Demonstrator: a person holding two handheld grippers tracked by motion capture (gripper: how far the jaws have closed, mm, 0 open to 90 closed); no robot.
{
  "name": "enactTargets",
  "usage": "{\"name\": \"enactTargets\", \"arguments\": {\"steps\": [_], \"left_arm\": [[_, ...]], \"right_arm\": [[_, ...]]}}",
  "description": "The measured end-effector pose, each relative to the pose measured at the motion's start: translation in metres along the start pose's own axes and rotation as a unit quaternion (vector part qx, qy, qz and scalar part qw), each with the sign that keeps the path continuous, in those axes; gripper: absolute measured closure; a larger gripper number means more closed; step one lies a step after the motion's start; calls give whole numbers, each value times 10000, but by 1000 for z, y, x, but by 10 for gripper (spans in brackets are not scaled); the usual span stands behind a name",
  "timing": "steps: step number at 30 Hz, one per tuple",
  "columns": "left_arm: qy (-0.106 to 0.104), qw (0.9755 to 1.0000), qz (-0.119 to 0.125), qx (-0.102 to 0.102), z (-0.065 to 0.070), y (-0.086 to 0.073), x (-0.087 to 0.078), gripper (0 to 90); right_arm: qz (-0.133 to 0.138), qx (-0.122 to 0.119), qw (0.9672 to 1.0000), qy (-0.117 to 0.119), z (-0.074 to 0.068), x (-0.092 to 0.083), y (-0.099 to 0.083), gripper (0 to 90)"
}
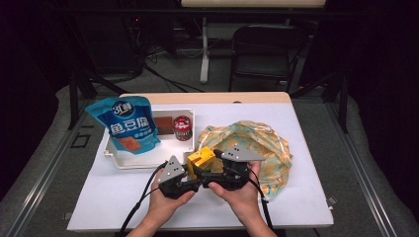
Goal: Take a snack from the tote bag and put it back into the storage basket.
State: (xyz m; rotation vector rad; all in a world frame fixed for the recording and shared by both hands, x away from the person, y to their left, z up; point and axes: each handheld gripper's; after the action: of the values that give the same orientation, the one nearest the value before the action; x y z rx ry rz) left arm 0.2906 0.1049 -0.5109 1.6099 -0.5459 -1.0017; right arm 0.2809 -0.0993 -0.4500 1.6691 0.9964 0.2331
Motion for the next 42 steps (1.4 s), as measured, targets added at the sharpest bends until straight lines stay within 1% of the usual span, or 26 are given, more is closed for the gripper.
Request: {"name": "enactTargets", "arguments": {"steps": [1, 5, 6, 7, 9, 10, 12, 13, 14, 17, 18, 19, 20, 21, 23, 24, 25, 27, 28, 29, 31, 32, 33, 34, 39, 42], "left_arm": [[142, 9999, -9, -22, -2, -1, -1, 520], [265, 9996, 10, -139, -10, -3, -7, 520], [208, 9997, 1, -162, -13, -4, -8, 519], [323, 9993, 9, -195, -16, -4, -10, 519], [380, 9990, 24, -249, -20, -6, -12, 519], [346, 9989, 39, -311, -24, -6, -15, 519], [380, 9987, 32, -324, -29, -7, -18, 519], [433, 9985, 47, -344, -31, -8, -20, 519], [556, 9977, 74, -385, -32, -9, -20, 519], [530, 9977, 77, -426, -40, -11, -25, 519], [673, 9966, 83, -458, -41, -12, -26, 519], [701, 9963, 91, -486, -43, -13, -27, 519], [615, 9968, 80, -497, -45, -14, -29, 519], [662, 9967, 59, -477, -48, -15, -30, 519], [688, 9963, 76, -514, -51, -16, -32, 519], [751, 9956, 87, -545, -53, -17, -33, 519], [731, 9958, 73, -545, -55, -17, -34, 519], [782, 9949, 121, -620, -58, -19, -35, 519], [896, 9939, 130, -634, -58, -19, -35, 519], [818, 9947, 88, -619, -61, -20, -36, 519], [840, 9945, 77, -624, -64, -22, -35, 519], [860, 9943, 71, -624, -65, -22, -35, 520], [968, 9933, 89, -631, -65, -23, -34, 519], [868, 9943, 20, -624, -67, -23, -35, 520], [973, 9928, 36, -700, -75, -26, -33, 519], [1025, 9917, -19, -776, -82, -30, -31, 520]], "right_arm": [[12, 5, 10000, 23, 1, -2, 1, 141], [114, -72, 9999, 95, 5, -9, 2, 137], [154, -50, 9998, 133, 6, -10, 2, 135], [167, -37, 9998, 137, 7, -12, 3, 136], [232, -24, 9997, 118, 10, -14, 4, 135], [226, -17, 9997, 94, 11, -14, 4, 135], [260, 5, 9997, 36, 16, -16, 4, 136], [242, 8, 9997, -8, 18, -16, 3, 136], [244, 11, 9997, -51, 21, -17, 3, 137], [208, -91, 9993, -299, 29, -18, 0, 138], [204, -83, 9992, -341, 32, -19, -2, 137], [188, -76, 9989, -411, 36, -20, -4, 138], [172, -59, 9987, -467, 40, -21, -6, 138], [188, -34, 9986, -491, 43, -21, -7, 138], [176, -9, 9980, -613, 50, -24, -9, 140], [185, 8, 9977, -650, 53, -25, -9, 141], [195, 38, 9975, -685, 56, -27, -9, 141], [212, 46, 9970, -739, 61, -30, -9, 141], [215, 61, 9968, -768, 64, -33, -10, 141], [209, 72, 9966, -794, 66, -35, -11, 141], [229, 112, 9960, -858, 73, -40, -15, 141], [210, 132, 9956, -907, 75, -43, -17, 142], [194, 155, 9953, -941, 78, -45, -19, 142], [156, 158, 9949, -979, 80, -48, -20, 143], [149, 239, 9934, -1108, 91, -61, -25, 144], [184, 292, 9926, -1167, 97, -71, -28, 144]]}}
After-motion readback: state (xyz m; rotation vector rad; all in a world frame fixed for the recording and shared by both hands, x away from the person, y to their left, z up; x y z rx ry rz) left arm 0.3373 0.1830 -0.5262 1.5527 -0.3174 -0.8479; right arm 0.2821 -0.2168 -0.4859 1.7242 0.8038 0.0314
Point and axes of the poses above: each handheld gripper's, and its own axes: x roughly forward along the jaws, y roughly out of its top, z roughly to its right, and after that the axes turned 9 degrees about x, right-handed
